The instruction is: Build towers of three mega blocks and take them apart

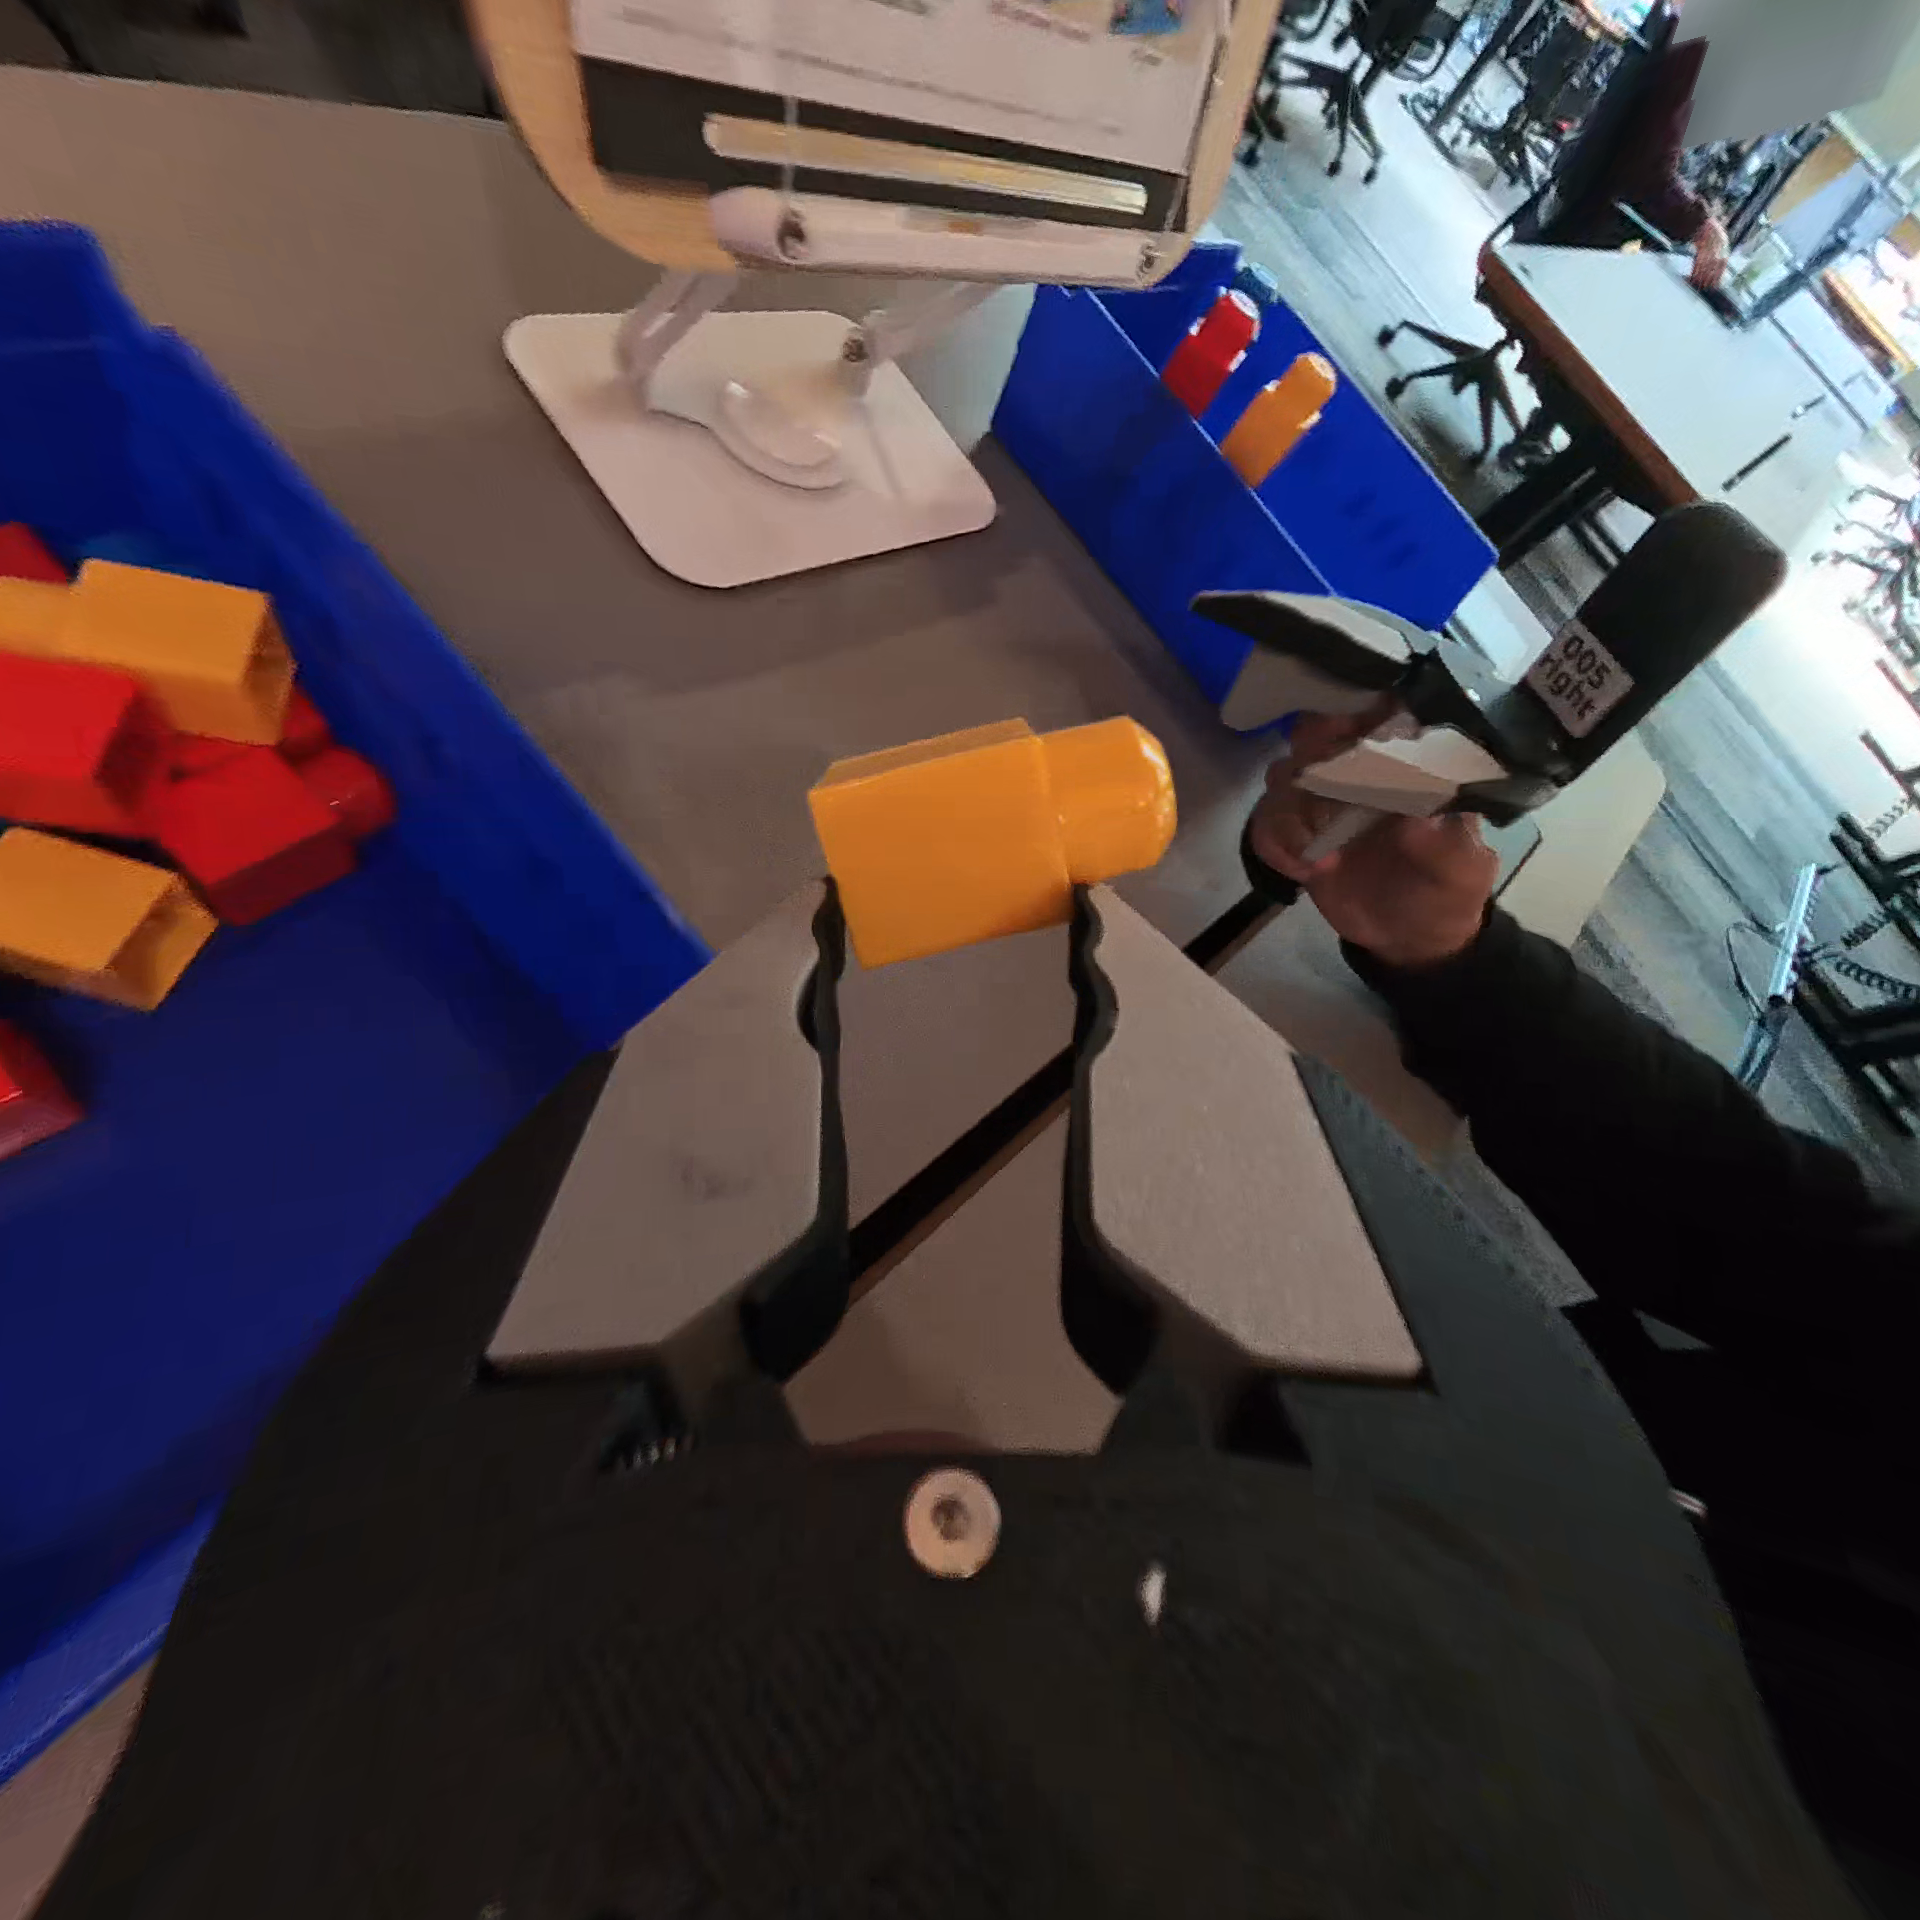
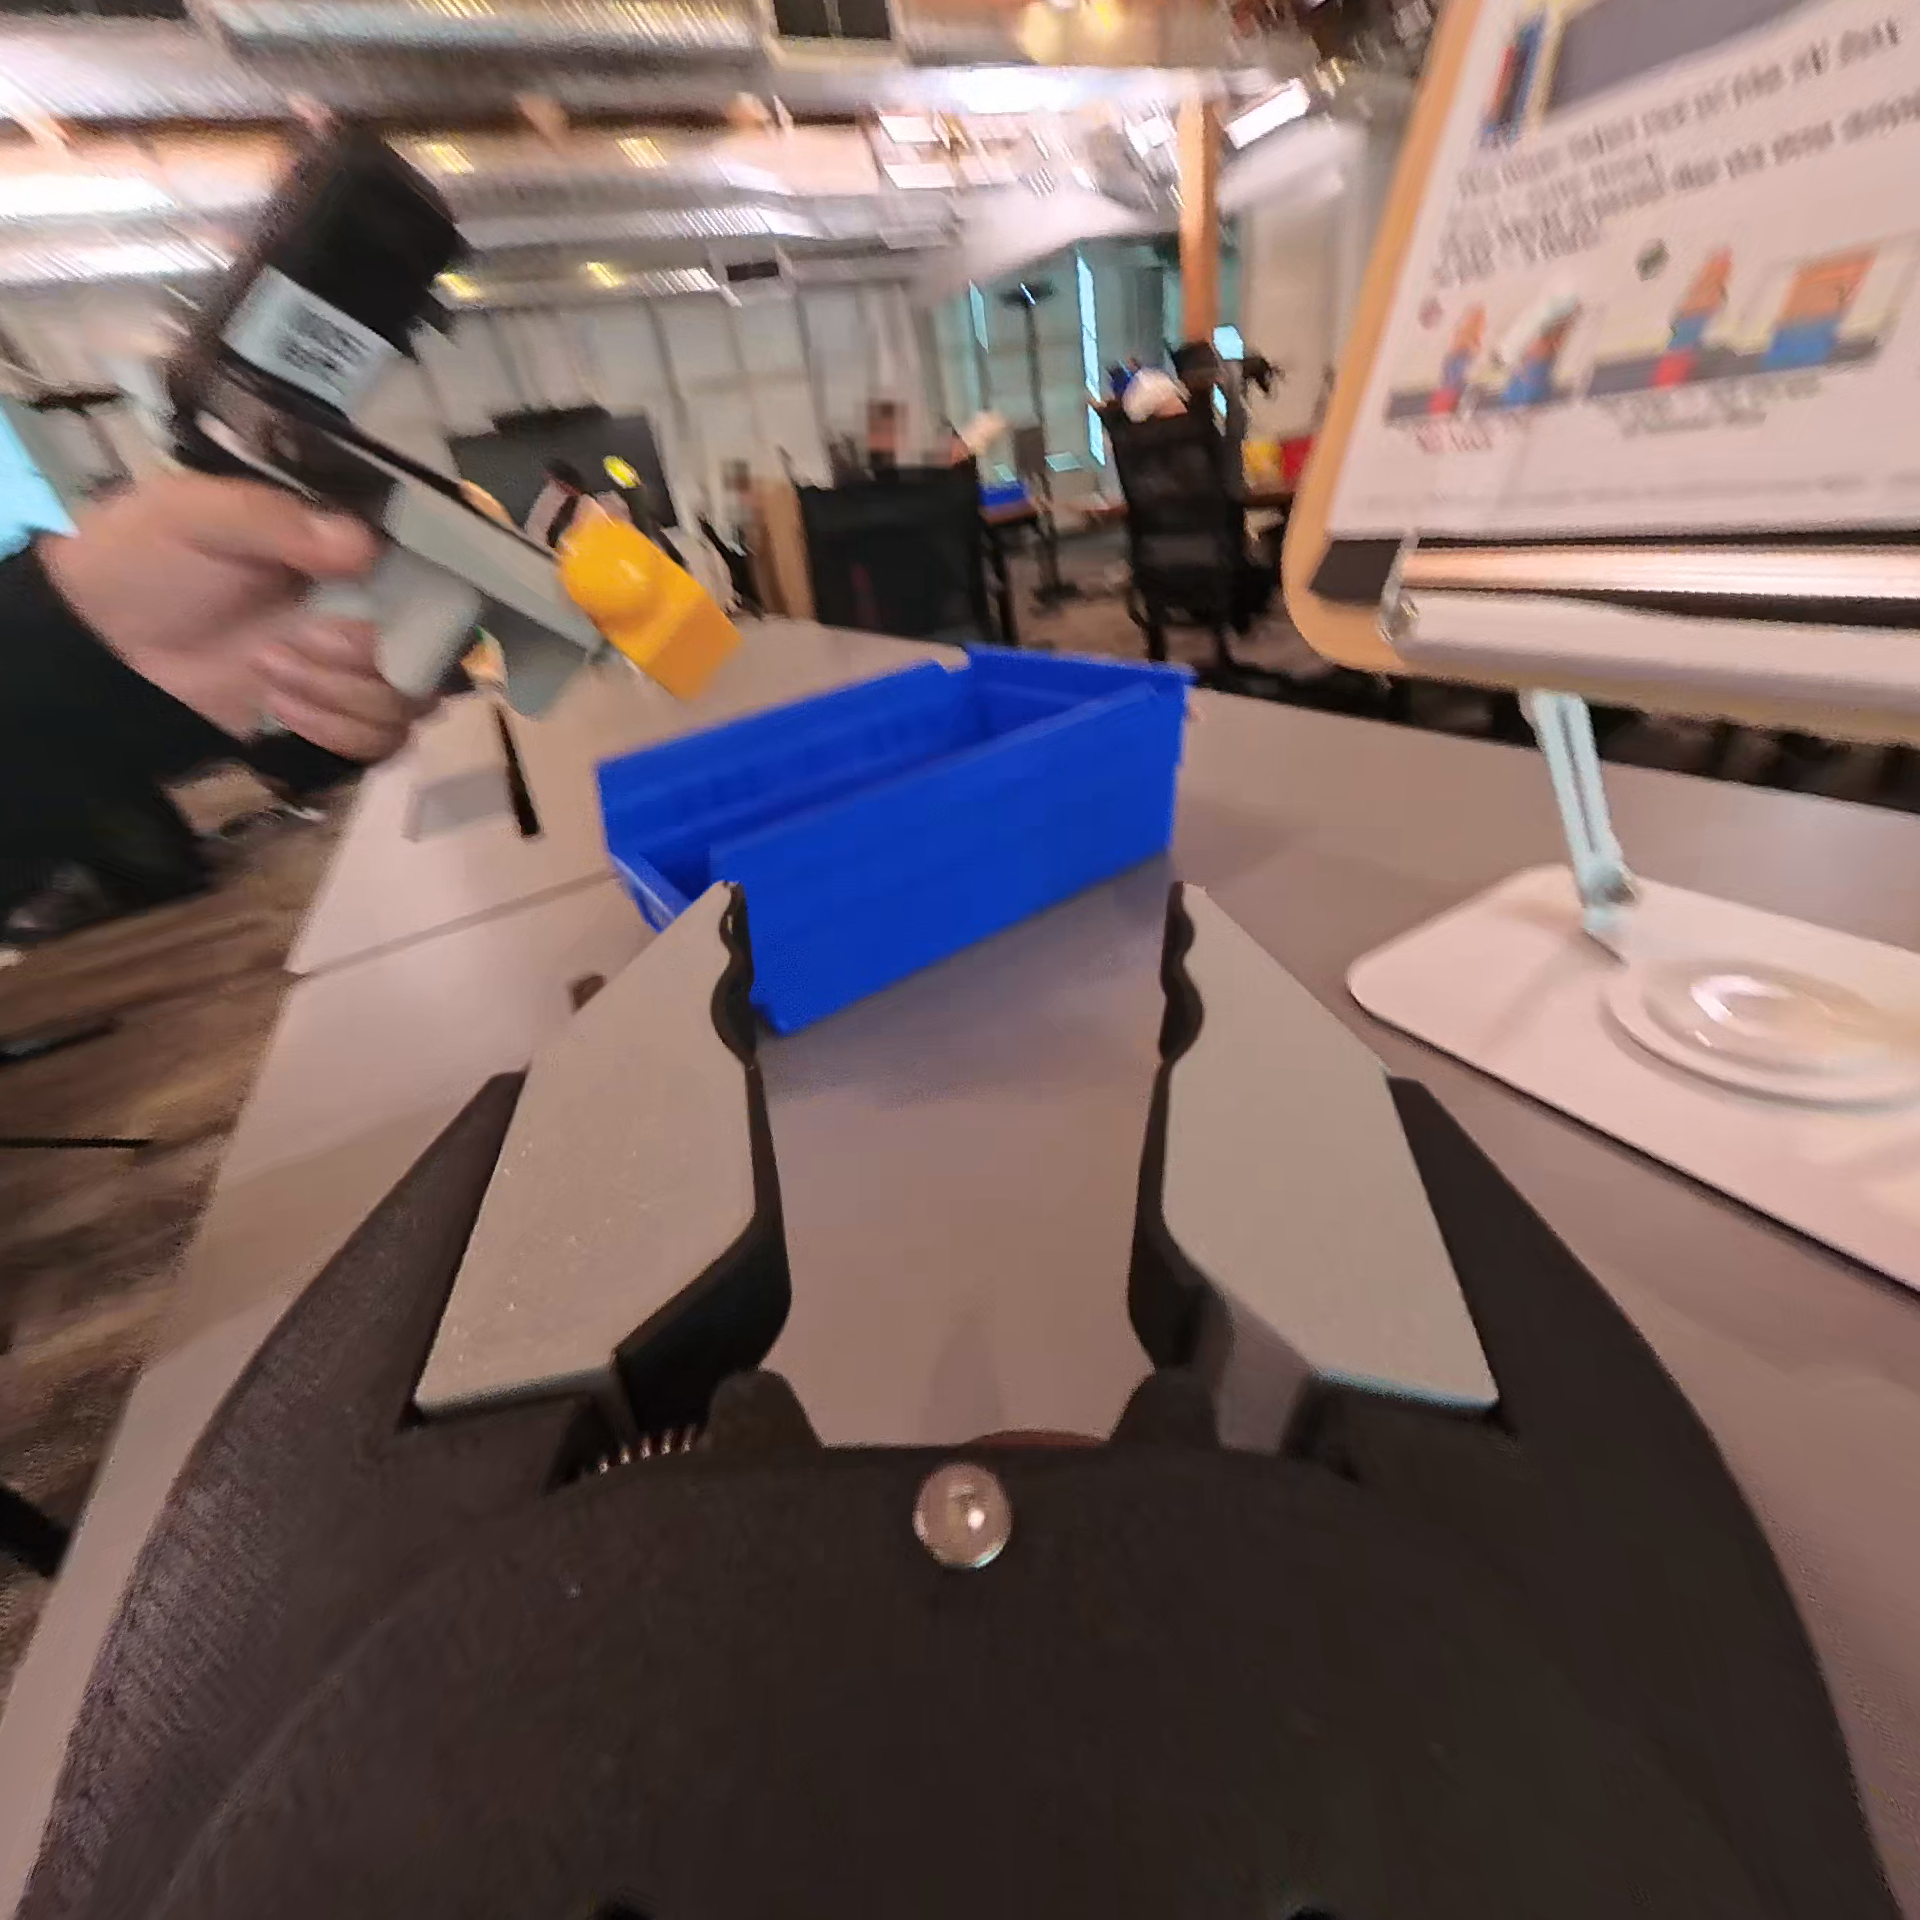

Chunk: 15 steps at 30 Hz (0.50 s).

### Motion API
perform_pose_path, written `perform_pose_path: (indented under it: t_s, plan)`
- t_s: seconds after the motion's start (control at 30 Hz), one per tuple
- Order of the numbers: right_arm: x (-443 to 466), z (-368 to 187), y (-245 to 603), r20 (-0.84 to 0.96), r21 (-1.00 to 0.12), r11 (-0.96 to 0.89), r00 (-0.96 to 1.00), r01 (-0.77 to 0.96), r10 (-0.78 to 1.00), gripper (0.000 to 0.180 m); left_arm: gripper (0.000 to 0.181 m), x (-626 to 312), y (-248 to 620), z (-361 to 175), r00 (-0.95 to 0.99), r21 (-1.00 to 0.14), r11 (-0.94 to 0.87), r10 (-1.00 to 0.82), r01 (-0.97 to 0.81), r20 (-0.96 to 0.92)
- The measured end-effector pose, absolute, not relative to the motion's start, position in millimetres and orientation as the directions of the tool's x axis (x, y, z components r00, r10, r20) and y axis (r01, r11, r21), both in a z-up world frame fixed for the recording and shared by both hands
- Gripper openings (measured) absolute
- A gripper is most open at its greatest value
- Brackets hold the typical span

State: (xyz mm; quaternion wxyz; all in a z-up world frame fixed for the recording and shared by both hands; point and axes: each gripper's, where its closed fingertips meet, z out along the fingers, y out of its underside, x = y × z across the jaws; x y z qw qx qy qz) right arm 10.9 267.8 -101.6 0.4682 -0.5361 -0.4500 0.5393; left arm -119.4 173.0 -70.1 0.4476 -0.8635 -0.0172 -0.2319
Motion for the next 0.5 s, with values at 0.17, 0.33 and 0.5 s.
perform_pose_path:
  t_s: [0.17, 0.33, 0.5]
  plan:
    - [19, -76, 243, -0.094, -0.984, -0.108, -0.101, -0.139, 0.99, 0.073, 0.041, -44, 186, -95, 0.841, -0.76, -0.635, -0.33, 0.138, 0.428]
    - [16, -78, 223, -0.076, -0.988, -0.098, -0.184, -0.116, 0.98, 0.065, 0.041, -22, 205, -136, 0.867, -0.718, -0.694, -0.325, 0.053, 0.378]
    - [7, -94, 224, -0.074, -0.997, -0.079, -0.165, -0.024, 0.983, 0.068, 0.041, -10, 213, -149, 0.841, -0.701, -0.711, -0.347, 0.052, 0.414]
